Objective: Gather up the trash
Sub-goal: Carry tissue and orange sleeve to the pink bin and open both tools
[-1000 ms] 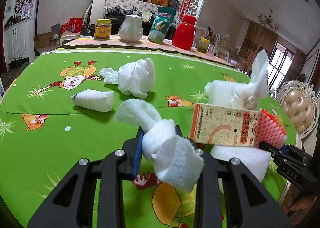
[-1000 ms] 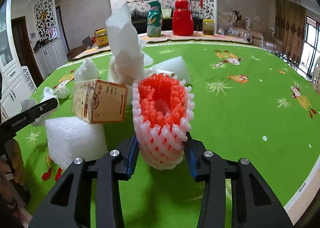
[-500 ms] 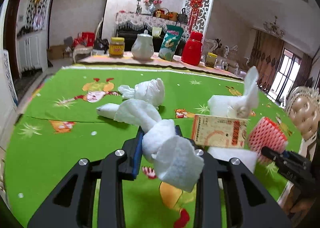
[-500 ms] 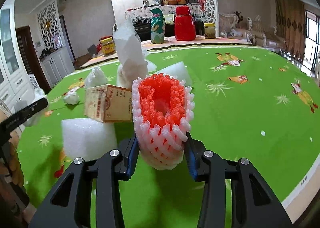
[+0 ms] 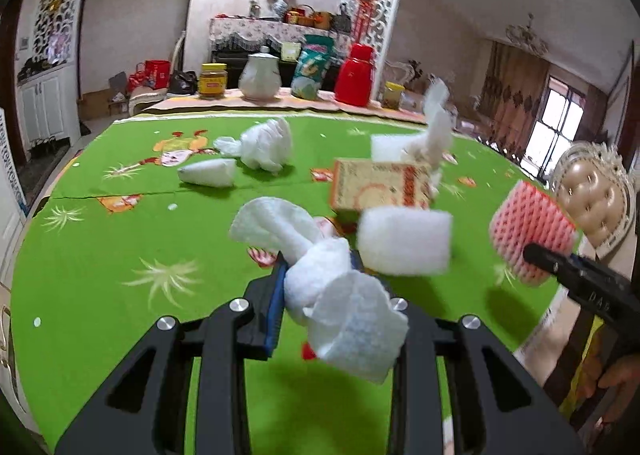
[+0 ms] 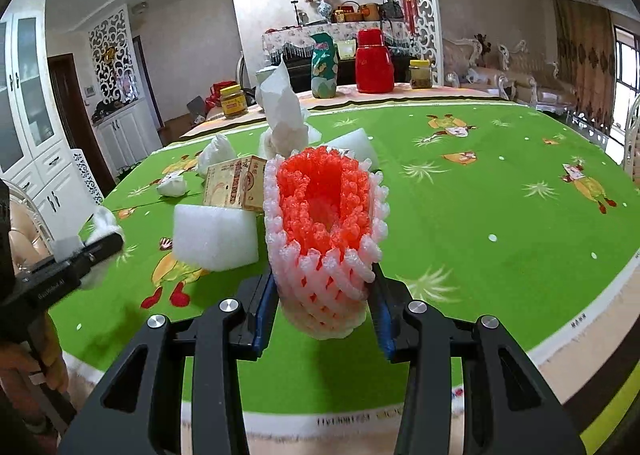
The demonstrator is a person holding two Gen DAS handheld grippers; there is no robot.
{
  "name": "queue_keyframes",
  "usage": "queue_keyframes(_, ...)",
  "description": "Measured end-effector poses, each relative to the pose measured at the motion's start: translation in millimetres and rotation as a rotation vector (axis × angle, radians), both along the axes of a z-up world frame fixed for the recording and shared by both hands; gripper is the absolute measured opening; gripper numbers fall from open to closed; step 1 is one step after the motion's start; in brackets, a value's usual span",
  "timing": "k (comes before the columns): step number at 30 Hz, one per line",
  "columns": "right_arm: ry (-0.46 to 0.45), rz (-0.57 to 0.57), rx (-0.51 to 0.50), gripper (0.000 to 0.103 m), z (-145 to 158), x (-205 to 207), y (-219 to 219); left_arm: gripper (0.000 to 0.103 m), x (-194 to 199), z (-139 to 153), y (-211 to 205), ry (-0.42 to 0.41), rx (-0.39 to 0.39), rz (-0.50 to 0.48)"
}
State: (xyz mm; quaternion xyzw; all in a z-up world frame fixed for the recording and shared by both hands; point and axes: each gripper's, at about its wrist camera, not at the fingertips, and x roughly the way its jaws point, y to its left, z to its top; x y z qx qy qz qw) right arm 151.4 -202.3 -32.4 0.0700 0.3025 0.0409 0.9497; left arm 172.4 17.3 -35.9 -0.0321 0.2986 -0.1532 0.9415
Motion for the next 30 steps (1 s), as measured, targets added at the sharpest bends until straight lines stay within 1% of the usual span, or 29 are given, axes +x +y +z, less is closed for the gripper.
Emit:
queue_keyframes(5, -0.009, 0.015, 0.000, 0.041, 1.8, -19.1, -4.8, 0.030, -16.8, -1.9, -21.7, 0.001, 0.024, -0.064)
queue_keyframes(8, -0.012, 0.023, 0.011, 0.041, 2.5, -31.6, -9.7, 0.030, -26.6, -3.1, -40.4, -0.009, 0.059, -0.108)
queue_keyframes(13, -0.009, 0.037, 0.011, 0.041, -0.2, -51.3, -18.8, 0.030, -32.0, -5.3, -69.2, -0.005, 0.075, -0.181)
queue_keyframes(21, -0.008, 0.004, -0.015, 0.041, -3.0, -78.6, -42.7, 0.030, -40.1, -1.7, -114.2, -0.006, 0.087, -0.275)
queue_keyframes(27, -0.018, -0.050, -0.040, 0.041, -2.1, -99.4, -64.9, 0.030, -48.9, 5.5, -156.4, -0.012, 0.082, -0.357)
queue_keyframes(30, -0.027, -0.098, -0.062, 0.041, 0.2, -112.9, -84.3, 0.030, -51.7, 6.2, -178.8, -0.006, 0.078, -0.394)
